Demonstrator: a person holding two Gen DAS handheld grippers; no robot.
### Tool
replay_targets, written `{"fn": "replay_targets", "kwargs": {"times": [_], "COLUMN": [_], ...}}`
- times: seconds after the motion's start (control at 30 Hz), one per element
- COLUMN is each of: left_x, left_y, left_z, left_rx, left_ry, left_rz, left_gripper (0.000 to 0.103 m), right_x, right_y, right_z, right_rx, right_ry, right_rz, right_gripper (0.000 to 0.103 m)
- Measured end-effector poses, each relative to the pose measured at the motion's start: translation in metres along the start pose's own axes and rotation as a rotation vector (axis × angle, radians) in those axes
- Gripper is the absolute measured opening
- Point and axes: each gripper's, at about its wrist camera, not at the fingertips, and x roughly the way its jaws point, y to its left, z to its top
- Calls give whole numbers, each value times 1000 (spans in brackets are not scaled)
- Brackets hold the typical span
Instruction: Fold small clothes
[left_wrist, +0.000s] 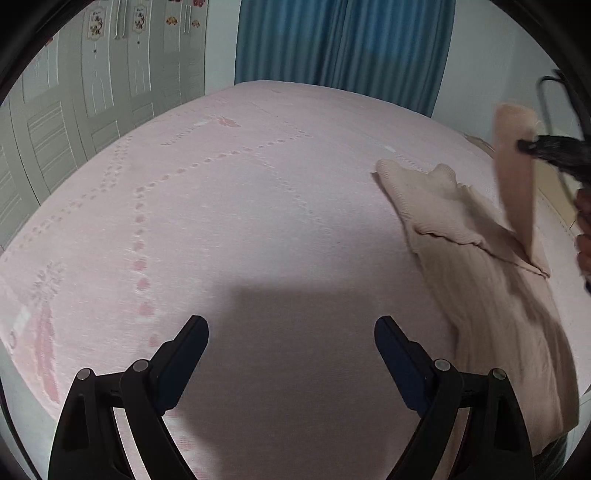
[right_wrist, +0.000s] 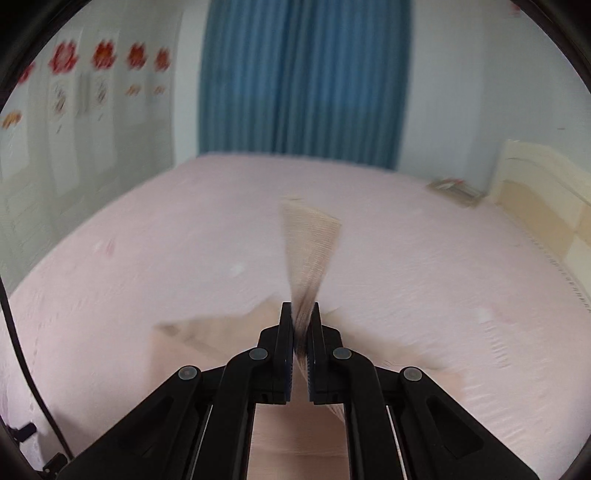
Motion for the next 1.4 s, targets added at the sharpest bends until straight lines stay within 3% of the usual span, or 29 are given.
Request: {"fn": "replay_targets", "kwargs": {"times": [0.07, 0.17, 0.2, 0.33, 0.43, 0.67, 0.83, 0.97, 1.1, 1.27, 1.4], "left_x": [1, 3, 3, 10, 17, 55, 75, 93, 106, 131, 147], "left_y": [4, 4, 3, -12, -30, -90, -126, -137, -142, -155, -161], "left_z": [-2, -7, -7, -1, 11, 66, 94, 107, 114, 119, 117], "left_rx": [23, 50, 53, 53, 39, 23, 71, 89, 105, 117, 119], "left_ry": [-3, -14, -14, 6, 8, 7, -24, -6, -8, 38, 80], "left_rz": [19, -7, -17, -62, -127, -232, -229, -238, -234, -254, -211], "left_gripper": [91, 91, 91, 91, 91, 86, 74, 60, 57, 46, 43], "right_x": [28, 51, 53, 28, 8, -6, 11, 30, 45, 38, 36], "right_y": [26, 38, 35, -4, -48, -171, -218, -221, -219, -223, -221], "right_z": [-21, -47, -55, -69, -79, -127, -154, -159, -172, -173, -173], "right_rx": [-3, 22, 37, 59, 75, 104, 190, 213, 248, 269, 265], "right_ry": [84, 187, 216, 160, 110, 147, 210, 209, 216, 198, 196], "right_rz": [46, 108, 140, 131, 83, -98, -66, -32, -41, -17, -19], "right_gripper": [7, 18, 26, 46, 52, 54, 54, 54, 53, 54, 54]}}
